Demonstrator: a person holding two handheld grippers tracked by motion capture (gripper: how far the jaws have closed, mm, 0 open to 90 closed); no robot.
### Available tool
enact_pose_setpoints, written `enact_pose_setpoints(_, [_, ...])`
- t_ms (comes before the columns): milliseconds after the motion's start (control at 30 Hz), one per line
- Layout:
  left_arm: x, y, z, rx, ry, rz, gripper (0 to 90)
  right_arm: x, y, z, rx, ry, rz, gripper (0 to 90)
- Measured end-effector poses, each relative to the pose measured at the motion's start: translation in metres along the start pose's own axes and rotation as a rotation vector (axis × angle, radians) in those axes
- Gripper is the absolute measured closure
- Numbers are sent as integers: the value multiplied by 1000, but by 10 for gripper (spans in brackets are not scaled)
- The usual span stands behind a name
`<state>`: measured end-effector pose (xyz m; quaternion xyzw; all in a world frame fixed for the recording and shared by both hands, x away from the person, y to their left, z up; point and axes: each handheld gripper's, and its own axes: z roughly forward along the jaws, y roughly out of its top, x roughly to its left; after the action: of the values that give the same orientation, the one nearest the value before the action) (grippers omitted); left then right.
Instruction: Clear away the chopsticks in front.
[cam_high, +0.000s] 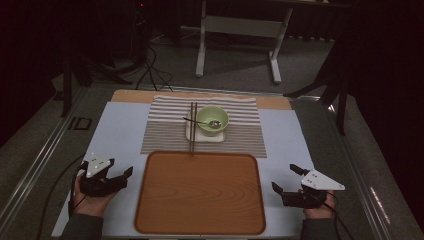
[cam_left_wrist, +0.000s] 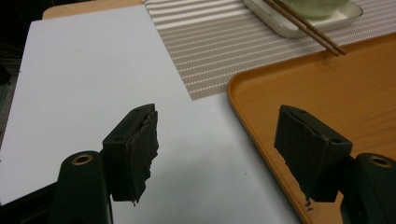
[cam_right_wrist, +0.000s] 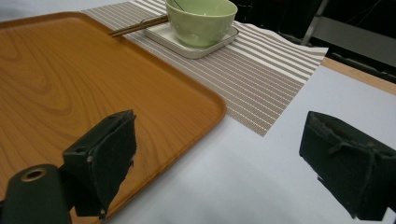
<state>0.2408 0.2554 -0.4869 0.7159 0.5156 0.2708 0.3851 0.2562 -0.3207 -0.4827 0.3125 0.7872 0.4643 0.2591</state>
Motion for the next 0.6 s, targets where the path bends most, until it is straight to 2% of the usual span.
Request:
enact_pose_setpoints(200, [2,9,3,-23,-5,-9,307,1,0,0,-4,-4,-6,105])
enact_pose_setpoints(600, [-5,32,16,-44,9,12,307,1,0,0,-2,-5,-7,106])
